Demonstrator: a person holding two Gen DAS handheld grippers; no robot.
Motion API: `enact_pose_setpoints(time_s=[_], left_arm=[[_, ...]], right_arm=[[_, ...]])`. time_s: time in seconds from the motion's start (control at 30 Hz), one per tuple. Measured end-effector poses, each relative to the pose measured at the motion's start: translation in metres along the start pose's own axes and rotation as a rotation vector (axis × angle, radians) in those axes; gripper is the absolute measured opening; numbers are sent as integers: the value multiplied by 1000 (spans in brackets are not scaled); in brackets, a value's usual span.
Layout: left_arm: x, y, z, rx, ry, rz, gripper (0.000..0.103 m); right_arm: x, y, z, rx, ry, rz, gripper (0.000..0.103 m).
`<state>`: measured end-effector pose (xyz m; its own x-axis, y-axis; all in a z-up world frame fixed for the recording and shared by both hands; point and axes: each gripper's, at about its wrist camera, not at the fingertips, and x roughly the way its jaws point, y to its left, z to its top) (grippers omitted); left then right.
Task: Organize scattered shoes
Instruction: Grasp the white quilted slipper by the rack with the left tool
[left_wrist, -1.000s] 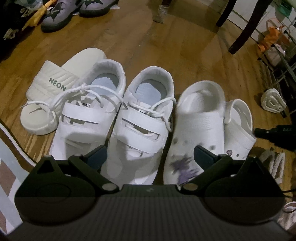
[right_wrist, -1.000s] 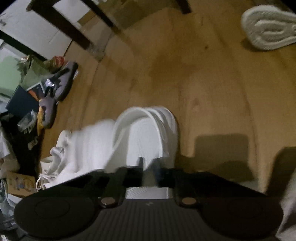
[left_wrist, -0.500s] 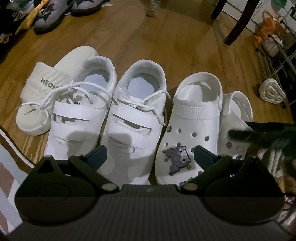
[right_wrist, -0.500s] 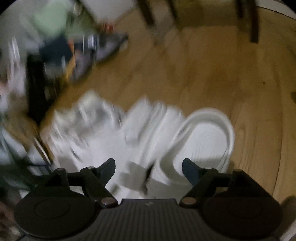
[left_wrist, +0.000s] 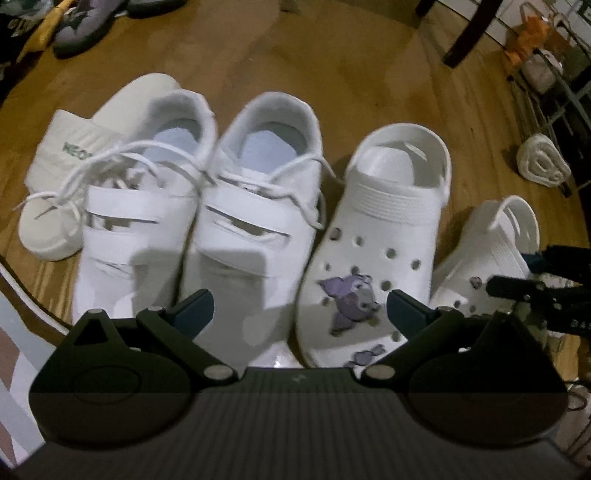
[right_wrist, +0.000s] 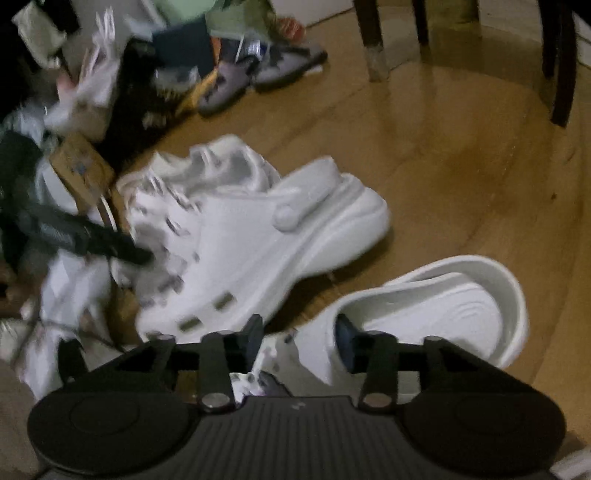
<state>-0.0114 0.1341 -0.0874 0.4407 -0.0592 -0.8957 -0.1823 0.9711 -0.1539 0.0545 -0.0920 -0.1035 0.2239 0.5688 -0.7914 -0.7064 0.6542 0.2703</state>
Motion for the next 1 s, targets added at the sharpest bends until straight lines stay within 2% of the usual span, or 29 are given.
enact_pose_setpoints(time_s=[0.03, 0.13, 0.2, 0.3, 0.33, 0.37, 0.4, 0.47, 0.5, 0.53, 0.6, 0.63, 0.7, 0.73, 0.87, 0.97, 1.0], left_arm=[[1, -5, -1, 18, 0, 8, 102], [3, -18, -3, 73, 1, 33, 102], [1, -21, -3, 73, -9, 31, 102], [-11, -4, 1, -7, -61, 8, 102], [-15, 2, 3, -33, -76, 14, 102], [-18, 8, 5, -55, -85, 23, 102], [-19, 9, 6, -64, -89, 26, 102], [-19, 12, 6, -71, -80, 23, 102], [-18, 10, 6, -69, -75, 19, 102], [-17, 7, 6, -60, -60, 8, 102], [-15, -2, 7, -33, -45, -8, 102], [-15, -8, 8, -10, -38, -19, 102], [-15, -27, 14, 53, -29, -41, 102], [-15, -40, 20, 98, -27, -54, 102], [-16, -90, 50, 214, -49, -128, 102], [-18, -143, 86, 238, -60, -280, 103], [-15, -177, 106, 286, -72, -325, 103]], right_arm=[[7, 5, 1, -15, -4, -26, 61], [30, 0, 4, -36, 28, -42, 76], [52, 4, 2, -72, 21, -127, 75], [43, 4, 2, -161, 34, 20, 41], [39, 3, 1, -201, 38, 77, 32], [34, 2, 0, -244, 42, 135, 31], [31, -2, 3, -250, 53, 155, 29], [27, -11, 11, -217, 63, 153, 30], [24, -18, 16, -137, 37, 124, 32], [17, -25, 20, -56, -3, 108, 42], [-8, -39, 16, 78, -144, 162, 46], [-22, -48, 9, 140, -232, 203, 61], [-43, -65, -10, 247, -383, 253, 80], [-54, -76, -24, 303, -463, 285, 81], [-75, -117, -58, 435, -608, 316, 82], [-85, -167, -83, 553, -682, 252, 83], [-88, -185, -90, 621, -698, 258, 84]])
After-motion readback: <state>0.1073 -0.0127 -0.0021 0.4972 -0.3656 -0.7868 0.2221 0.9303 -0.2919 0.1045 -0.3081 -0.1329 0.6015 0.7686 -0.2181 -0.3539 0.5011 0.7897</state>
